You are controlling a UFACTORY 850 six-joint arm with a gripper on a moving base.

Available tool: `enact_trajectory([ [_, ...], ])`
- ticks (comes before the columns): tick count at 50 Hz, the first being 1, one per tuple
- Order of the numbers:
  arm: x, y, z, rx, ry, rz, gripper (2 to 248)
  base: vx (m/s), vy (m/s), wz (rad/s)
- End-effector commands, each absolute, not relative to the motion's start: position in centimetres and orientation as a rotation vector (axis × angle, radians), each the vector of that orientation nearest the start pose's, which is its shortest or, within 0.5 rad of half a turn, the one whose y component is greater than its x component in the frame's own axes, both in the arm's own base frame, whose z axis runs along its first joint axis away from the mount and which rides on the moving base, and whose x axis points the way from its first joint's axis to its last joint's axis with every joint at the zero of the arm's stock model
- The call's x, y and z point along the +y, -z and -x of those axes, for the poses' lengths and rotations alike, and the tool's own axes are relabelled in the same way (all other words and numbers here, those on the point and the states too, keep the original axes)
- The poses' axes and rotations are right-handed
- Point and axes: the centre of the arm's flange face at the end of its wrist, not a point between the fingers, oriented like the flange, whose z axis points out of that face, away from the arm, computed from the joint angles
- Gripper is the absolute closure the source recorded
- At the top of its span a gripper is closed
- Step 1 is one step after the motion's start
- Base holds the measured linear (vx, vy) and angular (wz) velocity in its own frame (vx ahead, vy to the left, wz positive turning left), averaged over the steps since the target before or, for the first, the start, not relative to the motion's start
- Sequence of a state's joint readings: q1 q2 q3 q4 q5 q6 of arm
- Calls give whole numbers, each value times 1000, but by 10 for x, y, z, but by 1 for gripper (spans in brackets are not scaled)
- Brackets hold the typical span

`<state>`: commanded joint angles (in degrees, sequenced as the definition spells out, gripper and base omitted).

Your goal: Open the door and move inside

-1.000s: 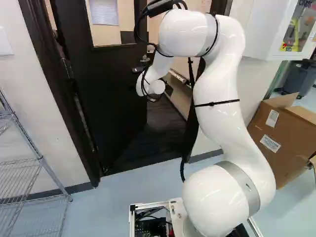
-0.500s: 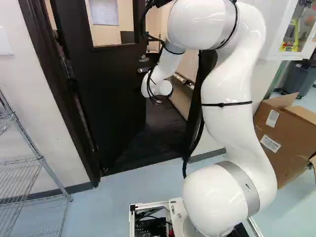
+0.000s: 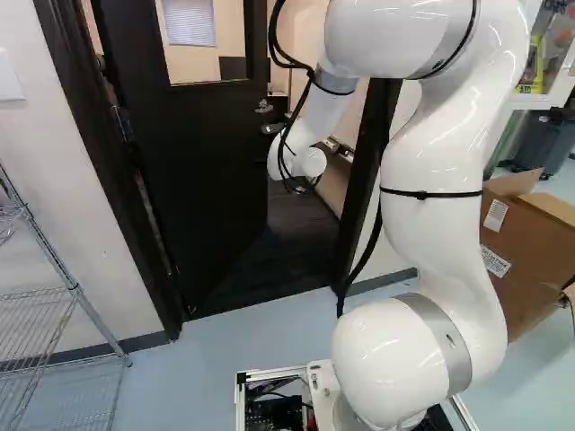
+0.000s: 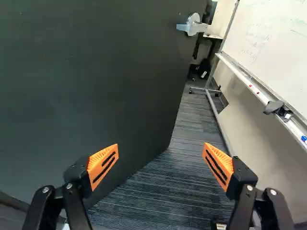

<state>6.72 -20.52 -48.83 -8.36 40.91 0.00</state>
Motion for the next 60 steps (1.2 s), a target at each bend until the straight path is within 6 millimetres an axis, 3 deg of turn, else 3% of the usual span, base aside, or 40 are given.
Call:
enact_trajectory([
  [60, 4, -400, -439, -19, 1729, 2617, 3, 0, 0, 0],
])
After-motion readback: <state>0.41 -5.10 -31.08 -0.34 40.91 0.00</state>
